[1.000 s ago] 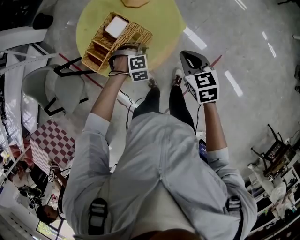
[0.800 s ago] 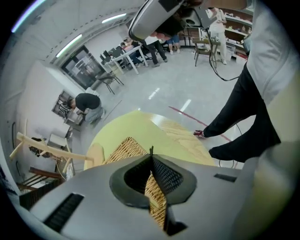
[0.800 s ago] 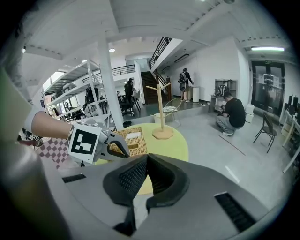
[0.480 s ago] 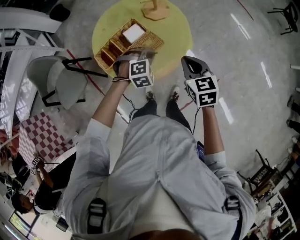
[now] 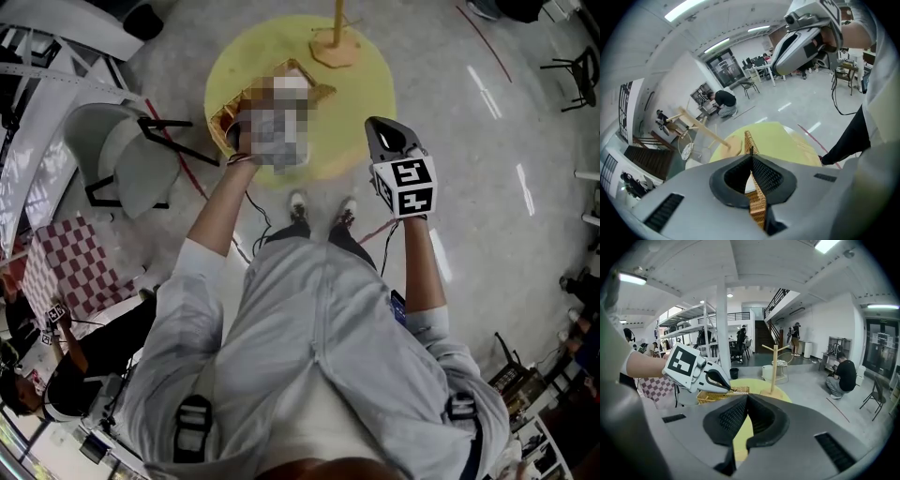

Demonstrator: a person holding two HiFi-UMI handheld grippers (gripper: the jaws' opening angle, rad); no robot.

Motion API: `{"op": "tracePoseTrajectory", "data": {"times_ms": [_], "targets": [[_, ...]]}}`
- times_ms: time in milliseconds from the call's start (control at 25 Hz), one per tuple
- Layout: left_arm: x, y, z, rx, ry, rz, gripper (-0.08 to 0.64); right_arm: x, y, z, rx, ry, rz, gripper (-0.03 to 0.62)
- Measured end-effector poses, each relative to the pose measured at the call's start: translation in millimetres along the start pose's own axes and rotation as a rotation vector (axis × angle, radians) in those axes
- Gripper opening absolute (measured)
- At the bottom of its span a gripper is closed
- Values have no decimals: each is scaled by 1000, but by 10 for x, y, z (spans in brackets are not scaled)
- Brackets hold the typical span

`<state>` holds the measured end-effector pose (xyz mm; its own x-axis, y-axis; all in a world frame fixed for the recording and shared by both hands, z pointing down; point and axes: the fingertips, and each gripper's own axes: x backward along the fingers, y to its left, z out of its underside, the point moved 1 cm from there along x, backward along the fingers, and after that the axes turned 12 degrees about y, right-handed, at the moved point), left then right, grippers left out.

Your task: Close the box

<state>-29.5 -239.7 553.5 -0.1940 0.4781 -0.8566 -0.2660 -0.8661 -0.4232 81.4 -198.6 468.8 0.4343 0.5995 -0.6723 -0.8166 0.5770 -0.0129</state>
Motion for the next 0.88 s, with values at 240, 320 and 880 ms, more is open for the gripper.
{"op": "tracePoseTrajectory", "data": {"times_ms": [240,320,880], "targets": [[19,447,166,48,-3,-54,38,-244,74,-254,27,3,-10,21],[5,586,253,56,2,-71,38,-343,129,-335,34,4,-13,21],[-746,1169,984,139,53,-9,38,-1057,230,-657,18,66,15,21]]}}
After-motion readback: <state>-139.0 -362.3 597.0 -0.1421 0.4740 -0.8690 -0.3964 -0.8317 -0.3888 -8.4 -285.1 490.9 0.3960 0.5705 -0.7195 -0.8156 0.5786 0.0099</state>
